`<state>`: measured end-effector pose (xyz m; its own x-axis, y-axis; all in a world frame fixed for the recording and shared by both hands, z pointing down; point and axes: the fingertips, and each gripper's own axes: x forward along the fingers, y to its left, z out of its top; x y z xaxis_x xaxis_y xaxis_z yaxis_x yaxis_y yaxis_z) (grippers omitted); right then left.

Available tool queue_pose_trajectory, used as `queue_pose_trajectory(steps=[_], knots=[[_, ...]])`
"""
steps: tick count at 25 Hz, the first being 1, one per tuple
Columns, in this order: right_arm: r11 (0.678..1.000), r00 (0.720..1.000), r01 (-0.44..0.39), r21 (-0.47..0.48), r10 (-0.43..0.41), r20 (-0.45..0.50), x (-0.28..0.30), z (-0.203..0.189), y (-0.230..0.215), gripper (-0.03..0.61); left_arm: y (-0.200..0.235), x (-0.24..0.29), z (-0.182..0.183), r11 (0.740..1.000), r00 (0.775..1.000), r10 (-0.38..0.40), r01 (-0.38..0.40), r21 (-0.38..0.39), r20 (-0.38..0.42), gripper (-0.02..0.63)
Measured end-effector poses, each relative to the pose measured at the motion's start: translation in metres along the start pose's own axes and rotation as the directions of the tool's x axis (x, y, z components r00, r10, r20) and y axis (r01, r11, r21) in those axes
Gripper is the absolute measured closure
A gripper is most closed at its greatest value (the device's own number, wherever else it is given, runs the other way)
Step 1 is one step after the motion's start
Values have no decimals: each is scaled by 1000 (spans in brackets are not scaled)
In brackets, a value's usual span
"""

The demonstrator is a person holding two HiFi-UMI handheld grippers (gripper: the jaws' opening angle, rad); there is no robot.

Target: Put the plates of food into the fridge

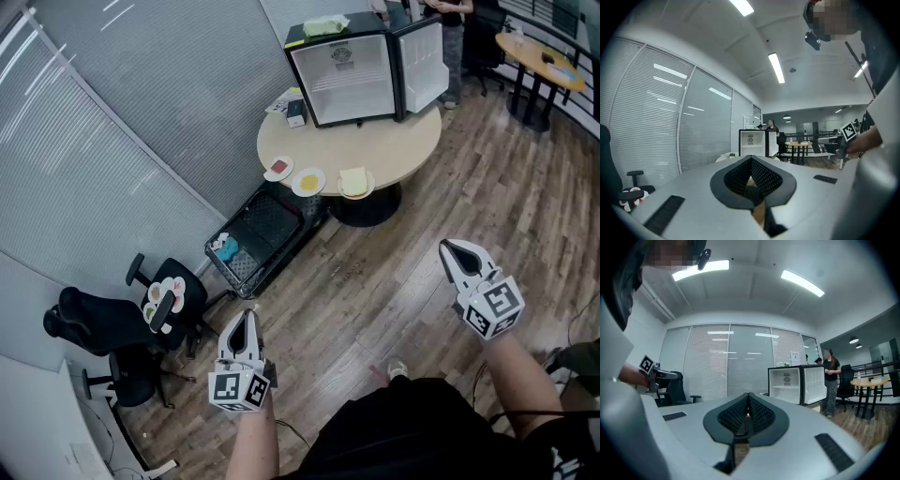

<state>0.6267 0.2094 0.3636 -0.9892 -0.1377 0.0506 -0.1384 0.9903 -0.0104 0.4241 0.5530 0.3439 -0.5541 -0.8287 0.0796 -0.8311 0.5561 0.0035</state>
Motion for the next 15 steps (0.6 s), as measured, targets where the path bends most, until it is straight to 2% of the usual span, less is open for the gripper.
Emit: queue_pose_trajectory(steps=[5, 9, 15], knots=[[999, 1000, -24, 24, 25, -17, 27, -10, -34, 574, -34, 51, 21, 1000, 999, -23, 22, 6, 30, 611], [999, 999, -27, 35, 28, -34, 52, -25, -53, 574, -52, 79, 21, 999, 999, -41, 41, -3, 22, 611], [992, 1000, 5, 125, -2, -29, 86, -42, -70, 573, -48, 129, 15, 995, 995, -97, 97, 10, -4, 611]])
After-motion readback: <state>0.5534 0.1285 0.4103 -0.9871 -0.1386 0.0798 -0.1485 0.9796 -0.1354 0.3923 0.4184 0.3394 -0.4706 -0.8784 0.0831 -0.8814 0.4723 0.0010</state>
